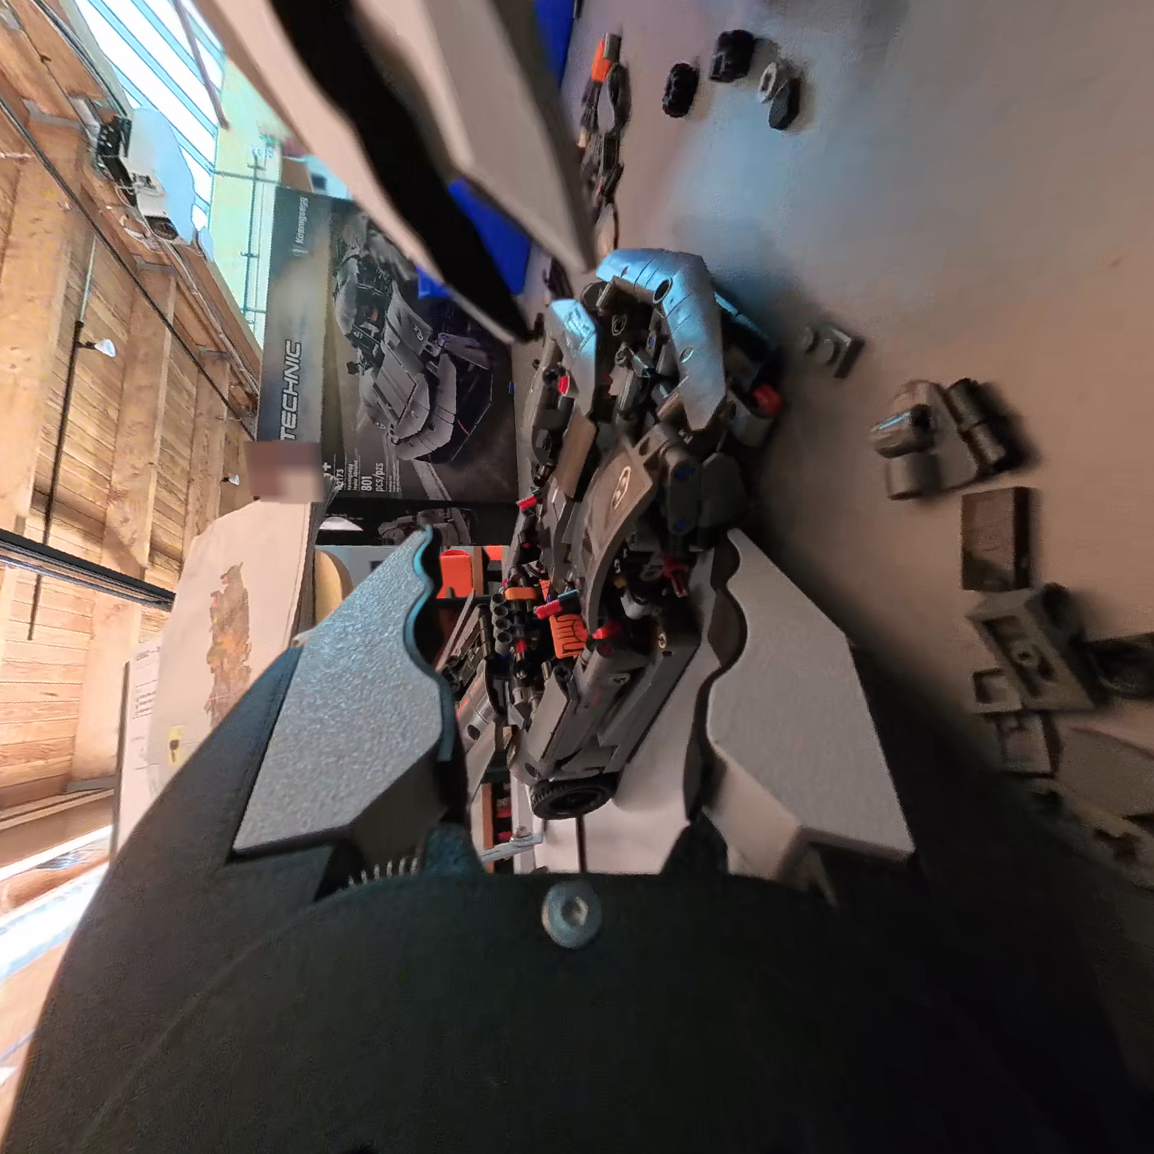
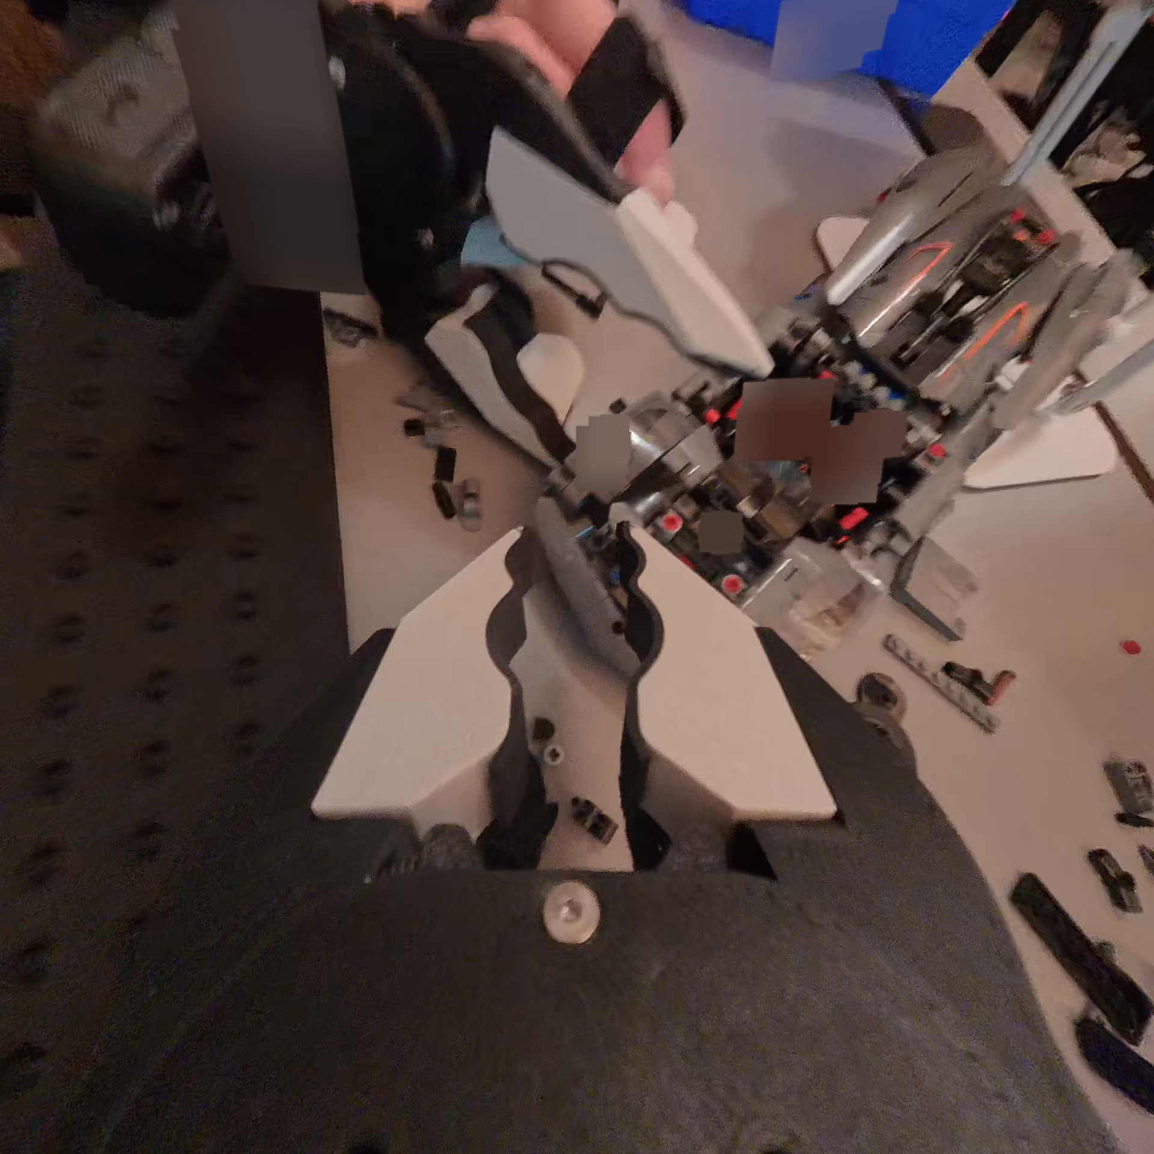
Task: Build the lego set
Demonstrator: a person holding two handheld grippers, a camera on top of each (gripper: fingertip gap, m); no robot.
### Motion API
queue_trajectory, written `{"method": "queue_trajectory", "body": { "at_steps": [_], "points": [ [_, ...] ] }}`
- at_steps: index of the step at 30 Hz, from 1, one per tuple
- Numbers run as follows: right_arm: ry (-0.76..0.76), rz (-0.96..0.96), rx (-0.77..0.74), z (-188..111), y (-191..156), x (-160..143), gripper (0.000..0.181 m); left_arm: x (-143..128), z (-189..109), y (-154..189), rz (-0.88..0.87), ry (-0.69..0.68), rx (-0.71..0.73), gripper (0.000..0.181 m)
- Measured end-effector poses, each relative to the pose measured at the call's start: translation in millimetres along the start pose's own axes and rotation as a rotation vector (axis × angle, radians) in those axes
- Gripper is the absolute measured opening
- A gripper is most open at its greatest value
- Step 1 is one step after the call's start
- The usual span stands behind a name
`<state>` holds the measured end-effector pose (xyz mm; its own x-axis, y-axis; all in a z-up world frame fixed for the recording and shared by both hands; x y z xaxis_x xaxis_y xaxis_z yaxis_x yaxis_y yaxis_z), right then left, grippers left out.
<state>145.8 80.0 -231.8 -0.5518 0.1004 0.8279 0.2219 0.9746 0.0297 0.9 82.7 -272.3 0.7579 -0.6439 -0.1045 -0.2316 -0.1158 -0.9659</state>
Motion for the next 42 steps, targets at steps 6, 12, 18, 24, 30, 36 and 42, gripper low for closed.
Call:
{"method": "queue_trajectory", "body": {
  "at_steps": [6,12,18,24,30,36,42],
  "points": [
    [-0.160,-0.081,-0.086,21.3,-8.9,-13.5,0.023,-2.1,-0.2,-0.2,-0.041,0.018,-0.017,0.083],
    [-0.230,-0.152,-0.185,32.5,-7.3,-17.0,0.015,-4.3,1.3,-1.0,-0.072,0.020,-0.027,0.084],
    [-0.191,-0.172,-0.213,26.6,-6.8,-11.4,0.013,-6.4,2.7,-1.5,-0.095,0.012,-0.028,0.083],
    [-0.170,-0.164,-0.235,23.2,-4.2,-9.8,0.013,-6.9,3.0,-2.4,-0.111,0.018,-0.024,0.084],
    [-0.118,-0.141,-0.290,17.0,4.0,-0.5,0.013,-10.4,4.2,-6.2,-0.134,0.008,-0.011,0.085],
    [-0.080,-0.142,-0.338,15.4,12.0,11.8,0.012,-18.2,4.5,-12.7,-0.154,-0.019,0.015,0.083],
    [-0.015,-0.137,-0.327,13.7,15.3,32.0,0.011,-19.4,3.6,-15.5,-0.114,-0.049,0.057,0.077]
  ]
}}
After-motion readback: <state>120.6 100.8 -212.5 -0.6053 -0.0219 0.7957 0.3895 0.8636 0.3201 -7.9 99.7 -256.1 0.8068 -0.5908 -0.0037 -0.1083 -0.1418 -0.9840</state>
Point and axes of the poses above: each gripper's, where its closed fingertips meet, z out along the fingers, x out of its top, y = z × x across the jaws, the point moved 8 cm from there along -z, back along the fingers, and after that the axes turned 14 degrees about z, right-handed, at the moved point
